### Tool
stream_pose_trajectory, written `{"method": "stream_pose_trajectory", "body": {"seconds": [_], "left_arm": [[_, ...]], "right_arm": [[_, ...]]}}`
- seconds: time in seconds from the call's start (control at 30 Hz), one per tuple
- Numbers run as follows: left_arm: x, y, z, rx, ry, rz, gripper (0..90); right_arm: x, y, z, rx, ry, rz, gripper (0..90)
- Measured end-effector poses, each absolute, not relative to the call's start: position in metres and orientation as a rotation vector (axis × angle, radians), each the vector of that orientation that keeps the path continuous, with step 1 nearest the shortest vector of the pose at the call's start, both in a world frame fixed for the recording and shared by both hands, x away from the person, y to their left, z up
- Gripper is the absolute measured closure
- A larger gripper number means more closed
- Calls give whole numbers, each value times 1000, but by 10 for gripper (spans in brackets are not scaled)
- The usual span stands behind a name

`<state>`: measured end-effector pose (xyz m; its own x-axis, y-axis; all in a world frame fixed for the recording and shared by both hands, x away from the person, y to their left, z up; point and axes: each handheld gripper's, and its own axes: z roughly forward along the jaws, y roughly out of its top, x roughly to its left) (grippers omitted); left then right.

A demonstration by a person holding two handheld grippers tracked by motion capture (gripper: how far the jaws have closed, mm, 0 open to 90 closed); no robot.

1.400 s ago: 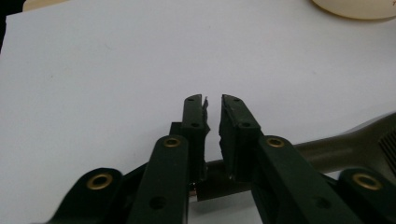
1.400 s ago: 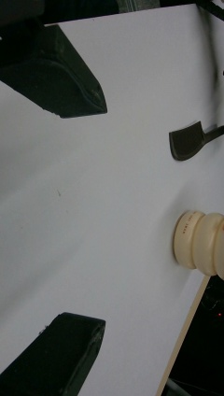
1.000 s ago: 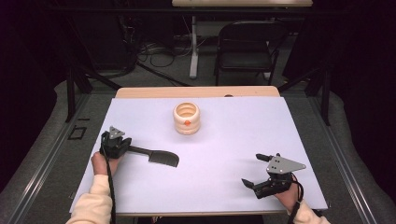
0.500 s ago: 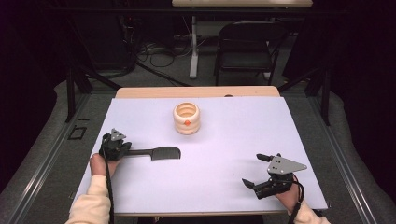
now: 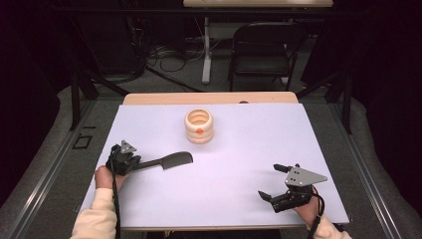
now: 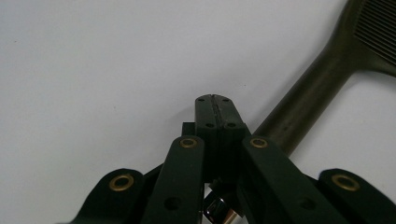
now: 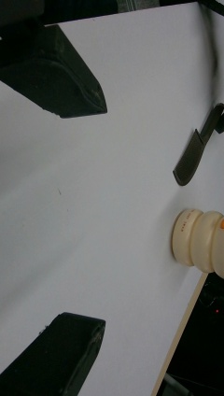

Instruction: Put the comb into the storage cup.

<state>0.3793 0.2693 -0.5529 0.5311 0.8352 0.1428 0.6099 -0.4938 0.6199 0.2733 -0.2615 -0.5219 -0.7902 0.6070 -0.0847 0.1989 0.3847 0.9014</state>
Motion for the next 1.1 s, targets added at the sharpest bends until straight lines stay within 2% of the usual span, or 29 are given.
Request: {"method": "stream_pose_trajectory", "body": {"seconds": [0.63, 0.87, 1.03, 1.07, 1.1], "left_arm": [[370, 267, -548, 2292, 1172, 549, 897], [369, 267, -547, 2293, 1164, 570, 894], [369, 268, -543, 2280, 1159, 562, 817], [370, 268, -542, 2277, 1160, 563, 735], [369, 268, -540, 2270, 1158, 568, 704]], "right_arm": [[275, -261, -522, 699, 2251, 1386, 0], [274, -261, -522, 698, 2245, 1387, 0], [274, -260, -521, 694, 2246, 1389, 0], [275, -260, -522, 694, 2249, 1388, 0], [275, -261, -522, 697, 2248, 1392, 0]]}}
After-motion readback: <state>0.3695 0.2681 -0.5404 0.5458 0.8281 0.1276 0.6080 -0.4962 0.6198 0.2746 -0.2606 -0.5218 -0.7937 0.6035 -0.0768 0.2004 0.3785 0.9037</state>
